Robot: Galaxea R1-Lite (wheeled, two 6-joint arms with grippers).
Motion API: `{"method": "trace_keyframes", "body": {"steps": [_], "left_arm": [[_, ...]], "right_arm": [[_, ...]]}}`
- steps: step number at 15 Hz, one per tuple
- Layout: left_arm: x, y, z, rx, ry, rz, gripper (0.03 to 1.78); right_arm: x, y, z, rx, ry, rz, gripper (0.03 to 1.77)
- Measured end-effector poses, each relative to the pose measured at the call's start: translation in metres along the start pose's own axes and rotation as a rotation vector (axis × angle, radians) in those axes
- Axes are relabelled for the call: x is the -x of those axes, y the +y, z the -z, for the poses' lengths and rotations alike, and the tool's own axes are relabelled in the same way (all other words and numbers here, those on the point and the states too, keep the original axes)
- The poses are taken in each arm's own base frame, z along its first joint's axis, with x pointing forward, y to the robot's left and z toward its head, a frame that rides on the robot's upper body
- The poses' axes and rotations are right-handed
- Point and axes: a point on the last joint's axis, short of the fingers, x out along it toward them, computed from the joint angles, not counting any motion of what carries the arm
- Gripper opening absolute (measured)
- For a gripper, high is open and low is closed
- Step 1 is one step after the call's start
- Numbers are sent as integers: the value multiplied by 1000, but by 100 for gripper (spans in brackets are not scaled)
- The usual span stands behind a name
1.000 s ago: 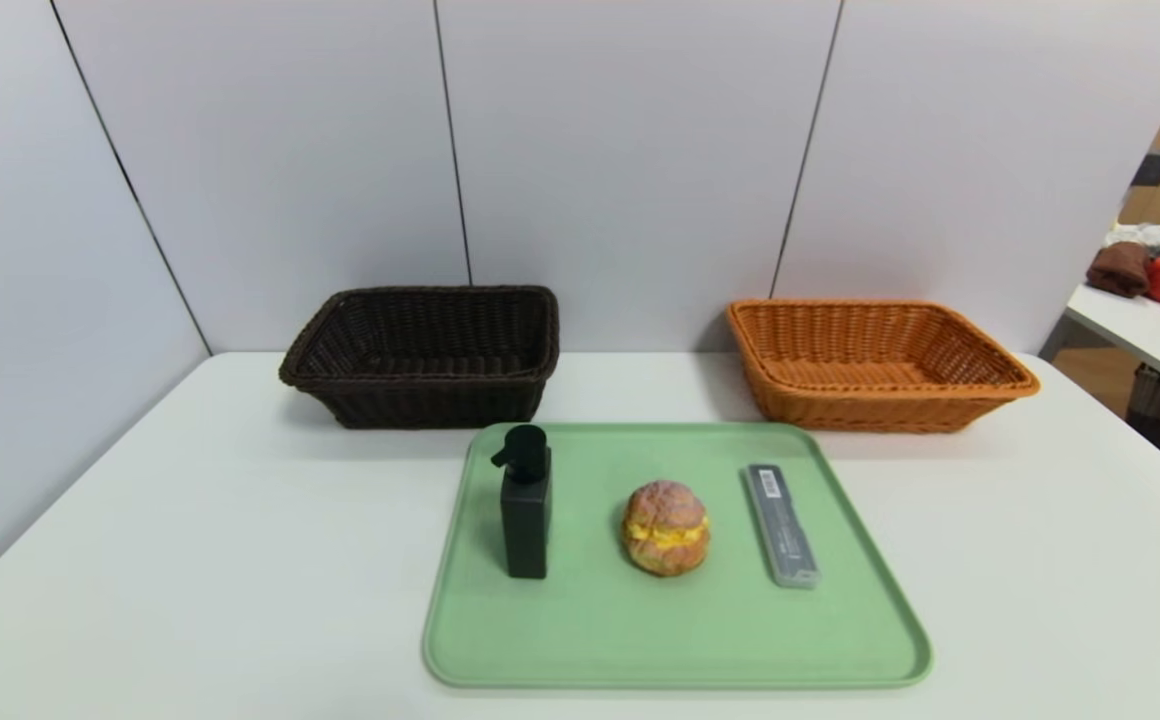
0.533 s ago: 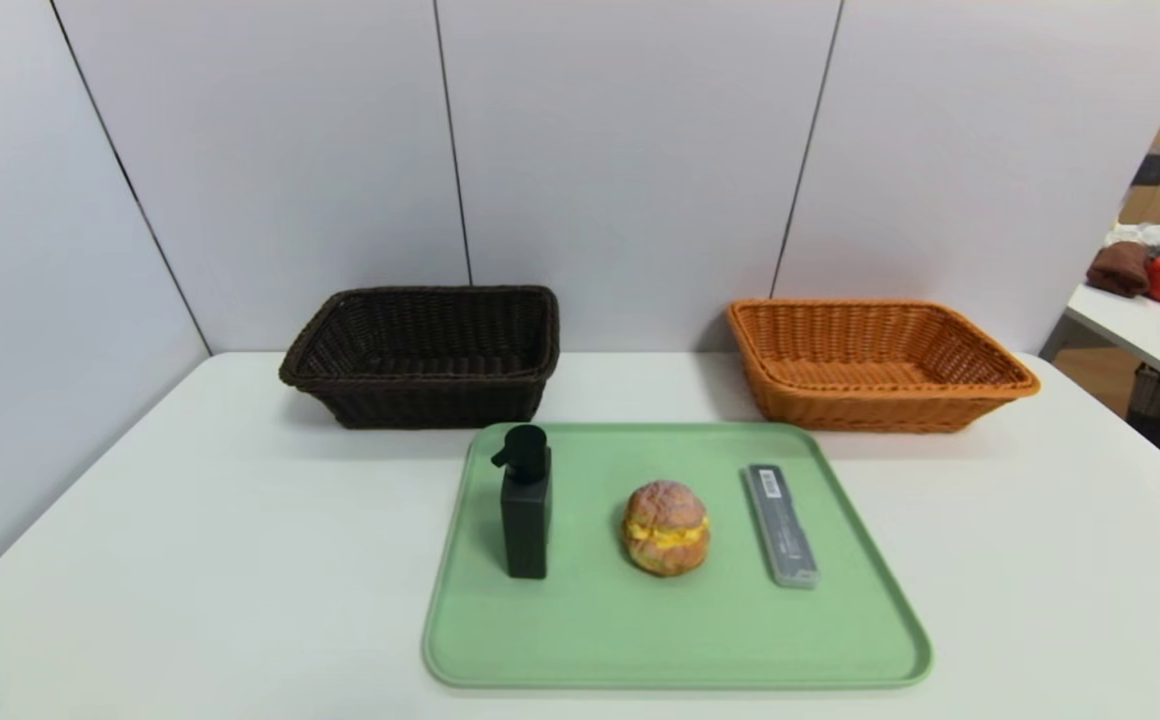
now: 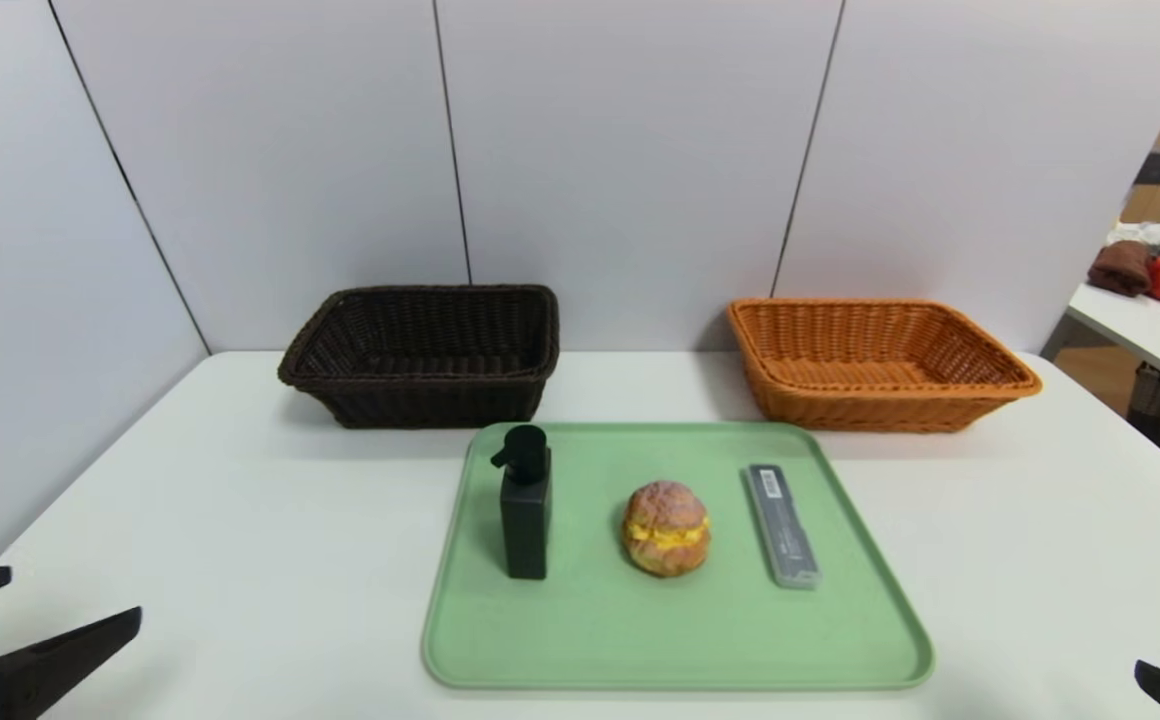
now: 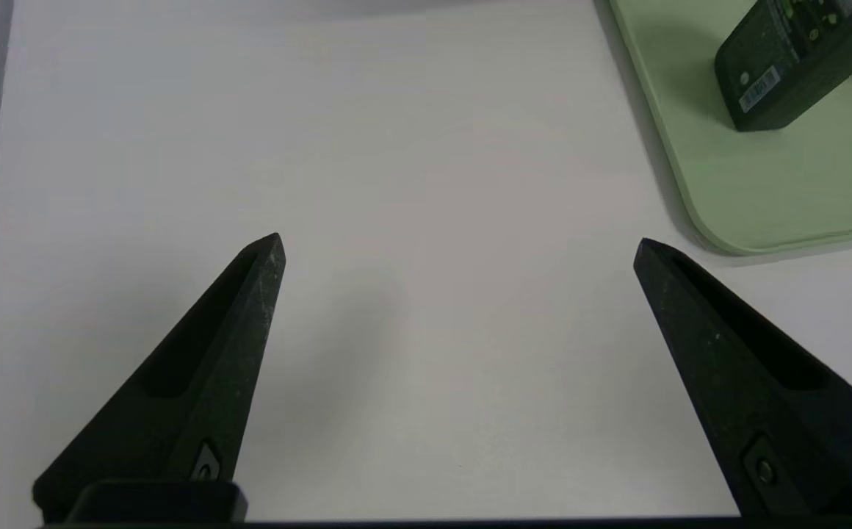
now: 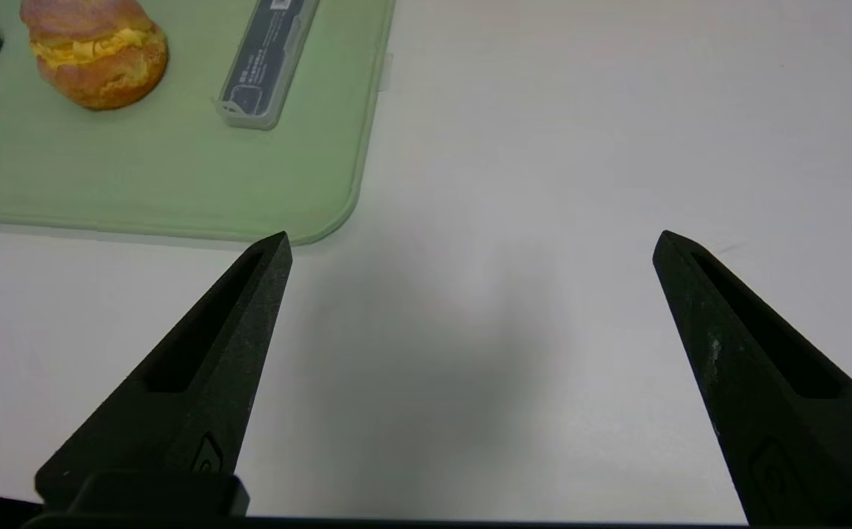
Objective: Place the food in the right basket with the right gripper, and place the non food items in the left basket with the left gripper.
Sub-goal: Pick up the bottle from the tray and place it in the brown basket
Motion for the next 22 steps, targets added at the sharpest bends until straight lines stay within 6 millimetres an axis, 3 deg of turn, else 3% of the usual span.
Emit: {"method": "trace_keyframes", "body": {"steps": [7,13,22], "left_arm": [[-28,-13,-22,-76,74,228,169],[-72,-27,-32,-101,115,387,169],[-124,-81,-40,-218,57,594,169]], "right_arm": [[-36,-2,-37,20,194,-61,170],[-50,6,-35,49,267,-215,170],[-68,8,-49,54,279,-224,170]]}}
